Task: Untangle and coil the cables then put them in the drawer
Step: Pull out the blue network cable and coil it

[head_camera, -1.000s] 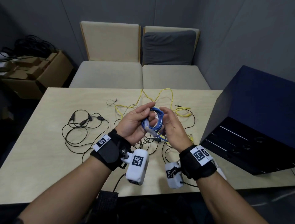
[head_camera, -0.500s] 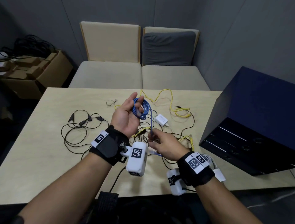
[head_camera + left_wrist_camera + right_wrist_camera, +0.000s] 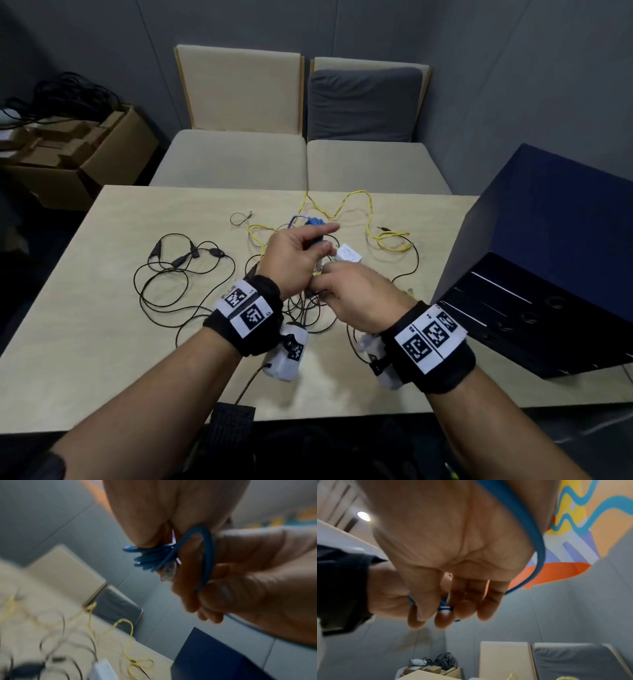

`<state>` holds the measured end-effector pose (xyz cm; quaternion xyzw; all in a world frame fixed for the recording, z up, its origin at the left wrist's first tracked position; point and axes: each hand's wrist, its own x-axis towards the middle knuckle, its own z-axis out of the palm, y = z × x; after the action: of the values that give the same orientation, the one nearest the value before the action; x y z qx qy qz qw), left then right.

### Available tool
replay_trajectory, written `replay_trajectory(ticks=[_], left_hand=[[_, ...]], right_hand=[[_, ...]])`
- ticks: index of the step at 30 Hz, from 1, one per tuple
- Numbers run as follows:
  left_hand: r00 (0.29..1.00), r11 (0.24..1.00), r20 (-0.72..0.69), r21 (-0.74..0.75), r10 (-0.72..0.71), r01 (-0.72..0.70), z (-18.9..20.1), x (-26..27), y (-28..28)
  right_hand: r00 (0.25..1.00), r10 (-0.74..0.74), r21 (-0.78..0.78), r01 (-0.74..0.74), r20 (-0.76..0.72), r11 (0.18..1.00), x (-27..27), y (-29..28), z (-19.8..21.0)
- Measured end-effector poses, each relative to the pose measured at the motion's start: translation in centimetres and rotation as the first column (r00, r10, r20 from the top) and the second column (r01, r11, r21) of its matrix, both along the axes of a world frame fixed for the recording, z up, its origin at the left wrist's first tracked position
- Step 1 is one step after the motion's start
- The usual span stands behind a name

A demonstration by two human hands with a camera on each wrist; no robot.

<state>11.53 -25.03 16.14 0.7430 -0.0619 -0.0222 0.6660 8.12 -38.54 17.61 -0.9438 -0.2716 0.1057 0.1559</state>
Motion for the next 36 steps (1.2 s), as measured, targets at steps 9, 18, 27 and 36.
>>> replay_trajectory(ticks=[9,18,27,36], left_hand=[[0.962,0.924,-0.135,0.277,-0.236,0.265,0.1,-0.1,1.4],[0.885,0.917,-0.263,-0.218,-0.384,0.333,0.2,-0.4,1.2],[0.893,0.834,-0.309,-0.539,-0.327,0.119,0.7,0.1,1.1],[0.900,0.882,-0.358,-0.468,-0.249,0.058,0.1,0.4,0.7]], right_hand=[[0.958,-0.233,0.253,0.187,0.165,0.949,0.6,-1.7,1.6],[0.957,-0.281,0.214,0.261,0.073,0.941,2.1,-3.6,0.0],[0.926,-0.208,0.598,0.363,-0.314,0.714,1.3,-2.9,-1.3],[0.919,-0.317,0.582,0.393,-0.233,0.712,1.5,-2.2,-2.3]])
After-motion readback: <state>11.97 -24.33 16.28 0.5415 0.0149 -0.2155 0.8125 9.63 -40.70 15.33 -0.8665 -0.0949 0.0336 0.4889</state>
